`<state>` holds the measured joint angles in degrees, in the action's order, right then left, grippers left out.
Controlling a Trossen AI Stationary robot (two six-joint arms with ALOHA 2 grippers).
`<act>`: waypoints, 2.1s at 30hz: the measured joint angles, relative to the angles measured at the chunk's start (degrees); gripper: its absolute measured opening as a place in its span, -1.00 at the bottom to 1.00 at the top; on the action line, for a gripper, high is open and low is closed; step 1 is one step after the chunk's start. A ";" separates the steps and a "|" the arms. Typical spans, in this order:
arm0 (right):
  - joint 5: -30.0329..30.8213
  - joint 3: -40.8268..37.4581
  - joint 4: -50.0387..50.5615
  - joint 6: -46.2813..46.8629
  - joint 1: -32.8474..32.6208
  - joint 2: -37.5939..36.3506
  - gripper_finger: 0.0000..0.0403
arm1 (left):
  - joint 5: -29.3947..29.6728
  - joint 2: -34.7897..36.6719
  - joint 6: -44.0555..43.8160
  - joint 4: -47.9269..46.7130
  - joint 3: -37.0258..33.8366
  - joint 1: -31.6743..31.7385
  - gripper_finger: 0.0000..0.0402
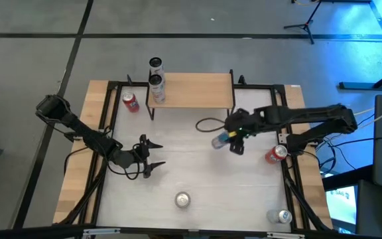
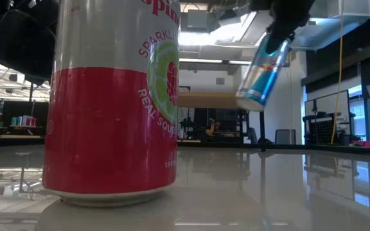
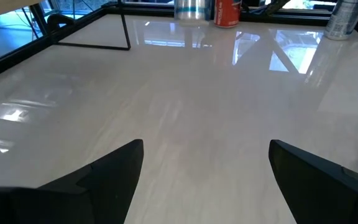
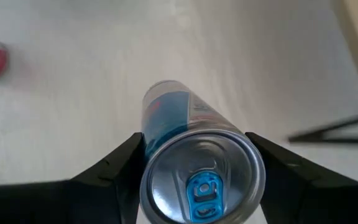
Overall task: Place canned beverage on shelf
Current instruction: Put the top blue soda can on the shelf
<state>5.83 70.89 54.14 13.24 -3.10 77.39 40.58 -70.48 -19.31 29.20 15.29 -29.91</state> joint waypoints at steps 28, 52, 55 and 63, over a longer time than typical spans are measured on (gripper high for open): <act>0.00 24.48 6.90 -12.04 1.29 33.59 0.17 | 0.01 0.00 0.00 0.31 0.00 0.00 0.68; 0.35 23.19 6.60 -13.48 0.46 24.95 0.54 | 0.00 0.00 -0.11 -0.12 0.00 0.00 0.68; 1.15 19.27 3.33 -13.30 -0.30 21.70 0.54 | -0.22 0.00 -0.13 -0.11 0.00 0.00 0.68; 1.15 -0.26 -12.78 -12.11 -0.32 7.56 0.54 | -2.45 0.00 -0.09 -0.03 0.00 0.00 0.68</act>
<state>6.99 70.63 41.37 1.14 -3.42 84.95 38.13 -70.48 -19.40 29.17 15.29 -29.91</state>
